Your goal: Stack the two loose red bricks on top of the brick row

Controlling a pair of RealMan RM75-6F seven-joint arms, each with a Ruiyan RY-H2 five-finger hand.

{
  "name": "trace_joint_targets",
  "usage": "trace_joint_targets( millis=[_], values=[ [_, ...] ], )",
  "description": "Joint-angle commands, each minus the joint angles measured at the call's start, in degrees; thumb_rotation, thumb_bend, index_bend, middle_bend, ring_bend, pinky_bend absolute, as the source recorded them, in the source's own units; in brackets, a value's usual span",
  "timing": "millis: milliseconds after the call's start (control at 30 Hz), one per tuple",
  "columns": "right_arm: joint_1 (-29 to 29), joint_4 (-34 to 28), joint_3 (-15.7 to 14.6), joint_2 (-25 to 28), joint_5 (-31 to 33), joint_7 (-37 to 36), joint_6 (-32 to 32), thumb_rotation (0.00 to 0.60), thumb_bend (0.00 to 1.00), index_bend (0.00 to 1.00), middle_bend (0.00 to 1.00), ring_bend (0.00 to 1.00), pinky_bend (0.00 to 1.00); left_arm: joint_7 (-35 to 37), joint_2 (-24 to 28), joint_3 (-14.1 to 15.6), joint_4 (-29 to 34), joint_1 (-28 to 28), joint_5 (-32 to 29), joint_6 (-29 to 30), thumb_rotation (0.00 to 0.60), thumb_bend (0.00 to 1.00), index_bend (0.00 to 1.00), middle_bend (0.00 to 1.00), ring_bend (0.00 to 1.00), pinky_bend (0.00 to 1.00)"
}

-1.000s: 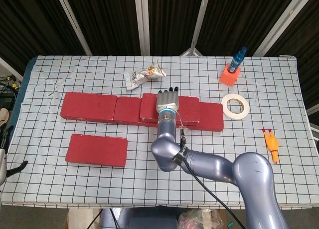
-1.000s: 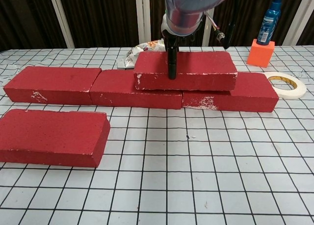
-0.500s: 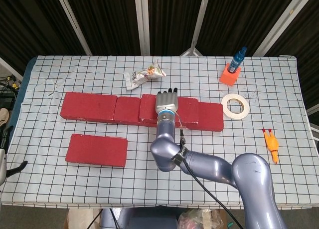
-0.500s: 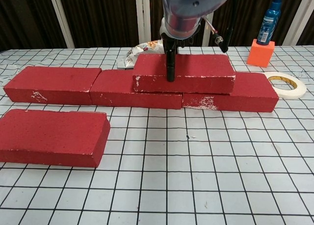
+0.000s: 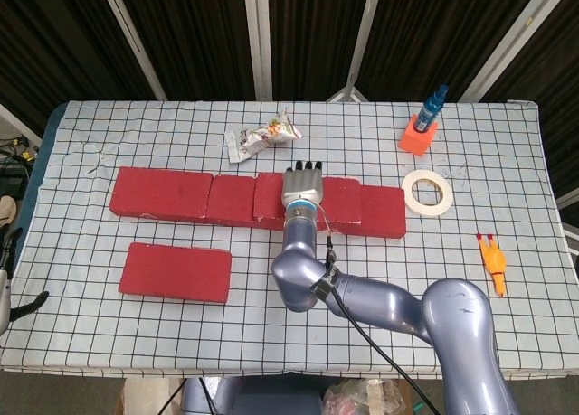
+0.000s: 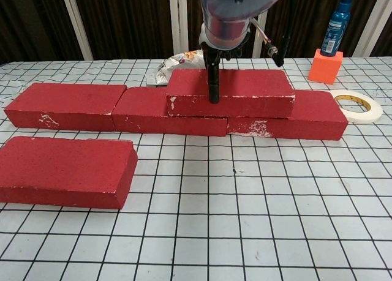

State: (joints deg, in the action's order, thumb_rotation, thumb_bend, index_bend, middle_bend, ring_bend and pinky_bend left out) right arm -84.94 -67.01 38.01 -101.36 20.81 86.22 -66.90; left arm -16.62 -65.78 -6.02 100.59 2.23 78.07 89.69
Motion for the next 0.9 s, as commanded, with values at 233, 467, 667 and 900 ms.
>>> trace_joint_targets(
  millis=[233,467,667,900],
  values=[
    [0.17,1.17,0.62,-0.73,-0.57,0.18,0.16,0.6,0.18,0.17,0.06,0.0,0.0,0.08,0.05,0.04,0.01,-0.05,0.06,0.15,0.6,0.0,0.07,0.0,0.0,0.0],
    [0.25,1.6,1.14,-0.99,-1.03,0.51,0.37,0.6,0.18,0.16,0.05,0.0,0.0,0.01,0.05,0.02,-0.03,0.01,-0.08,0.08,0.6,0.0,0.07,0.0,0.0,0.0],
    [0.41,0.9,1.37,-0.98,-1.15,0.88,0.11,0.6,0.18,0.12,0.01,0.0,0.0,-0.08,0.01,0.04,-0.04,0.04,-0.13,0.04,0.6,0.0,0.07,0.0,0.0,0.0],
    [0.49,0.84,1.85,-1.14,-0.89,1.13,-0.44,0.6,0.18,0.05,0.0,0.0,0.0,0.12,0.1,0.02,-0.04,-0.06,-0.14,0.23,0.6,0.0,0.07,0.0,0.0,0.0]
  ],
)
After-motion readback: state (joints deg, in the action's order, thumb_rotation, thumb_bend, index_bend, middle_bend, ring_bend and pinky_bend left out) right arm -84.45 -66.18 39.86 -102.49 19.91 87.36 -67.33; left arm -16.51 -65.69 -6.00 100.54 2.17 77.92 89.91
